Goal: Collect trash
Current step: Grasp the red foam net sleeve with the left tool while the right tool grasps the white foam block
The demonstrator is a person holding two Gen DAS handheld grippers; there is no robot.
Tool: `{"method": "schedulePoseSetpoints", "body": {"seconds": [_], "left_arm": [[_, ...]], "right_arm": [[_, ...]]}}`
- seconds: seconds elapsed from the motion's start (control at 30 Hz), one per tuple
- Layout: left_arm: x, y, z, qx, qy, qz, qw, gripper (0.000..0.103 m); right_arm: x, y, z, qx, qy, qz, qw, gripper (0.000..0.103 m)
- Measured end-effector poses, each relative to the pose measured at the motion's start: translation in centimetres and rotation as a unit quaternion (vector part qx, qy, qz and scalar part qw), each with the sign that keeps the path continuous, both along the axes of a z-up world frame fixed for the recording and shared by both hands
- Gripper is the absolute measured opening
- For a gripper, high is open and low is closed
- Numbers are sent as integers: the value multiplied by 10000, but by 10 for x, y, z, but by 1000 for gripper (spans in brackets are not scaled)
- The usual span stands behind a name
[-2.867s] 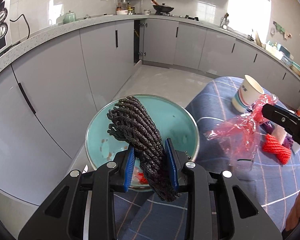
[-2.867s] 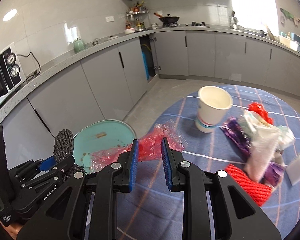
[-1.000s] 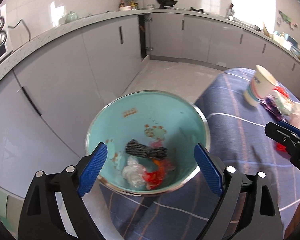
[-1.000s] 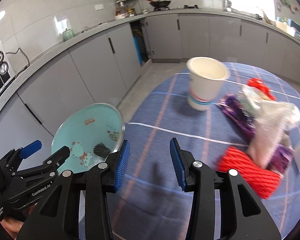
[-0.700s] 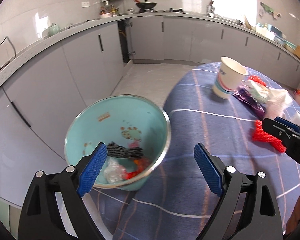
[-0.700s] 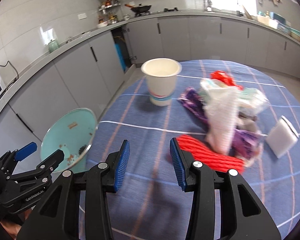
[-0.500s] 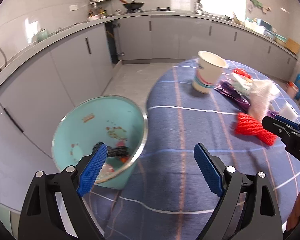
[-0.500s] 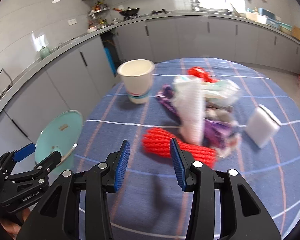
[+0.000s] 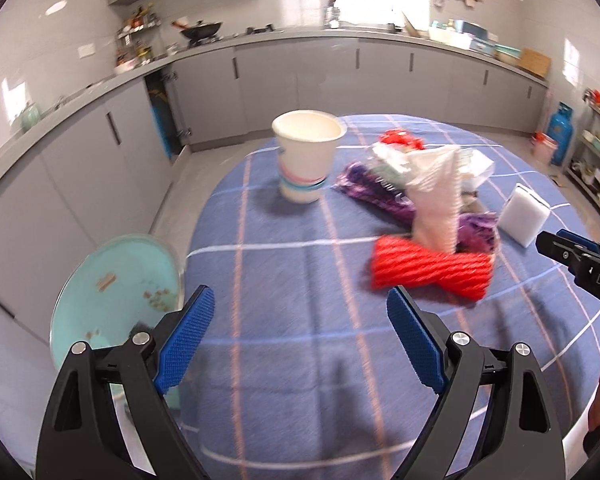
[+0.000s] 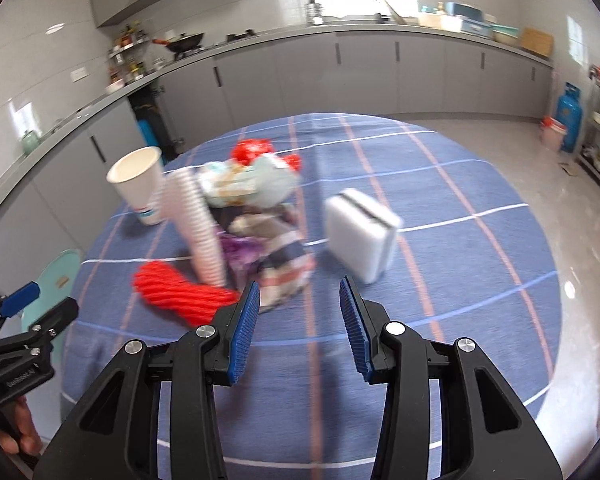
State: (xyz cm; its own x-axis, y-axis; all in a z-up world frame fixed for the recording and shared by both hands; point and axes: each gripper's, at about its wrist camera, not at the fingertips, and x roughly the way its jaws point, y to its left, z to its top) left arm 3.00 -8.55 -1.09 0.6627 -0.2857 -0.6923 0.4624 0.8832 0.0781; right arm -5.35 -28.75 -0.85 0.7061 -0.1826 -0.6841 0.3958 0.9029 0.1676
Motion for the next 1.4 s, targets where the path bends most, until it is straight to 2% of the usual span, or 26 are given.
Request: {"method": "schedulePoseSetpoints", "body": {"seconds": [0.33, 0.73, 0.87, 0.9, 0.97, 1.07, 1.2, 1.33, 1.4], "left_arm": [[17, -51, -11, 20, 160, -310, 9994, 86], [36, -82, -37, -3, 542, -313, 9980, 85], [40, -86, -43, -81, 644, -347, 9973, 77], [40, -87, -44, -99, 662, -348, 9972, 76], [43, -88, -45, -202, 769, -428, 9959, 63], [42, -90, -46, -337, 871, -532, 9942, 50], [35, -92, -46, -352, 812, -661, 9939, 33], [29, -91, -44, -394, 843, -700, 9932, 23], [26, -90, -42, -408, 842, -712, 9931, 22]], "right_arm": [[0, -40, -6, -39, 11, -242, 9997, 42], [35, -59, -21, -117, 211, -8, 9997, 44], [42, -62, -29, -69, 293, 43, 9995, 43], [43, -62, -29, -59, 291, 72, 9995, 39], [45, -60, -29, -87, 303, 139, 9994, 35], [46, -58, -28, -193, 292, 165, 9993, 33], [43, -58, -28, -118, 276, 122, 9995, 32], [37, -55, -25, -97, 234, 63, 9997, 32], [34, -53, -21, -105, 188, 45, 9998, 32]]}}
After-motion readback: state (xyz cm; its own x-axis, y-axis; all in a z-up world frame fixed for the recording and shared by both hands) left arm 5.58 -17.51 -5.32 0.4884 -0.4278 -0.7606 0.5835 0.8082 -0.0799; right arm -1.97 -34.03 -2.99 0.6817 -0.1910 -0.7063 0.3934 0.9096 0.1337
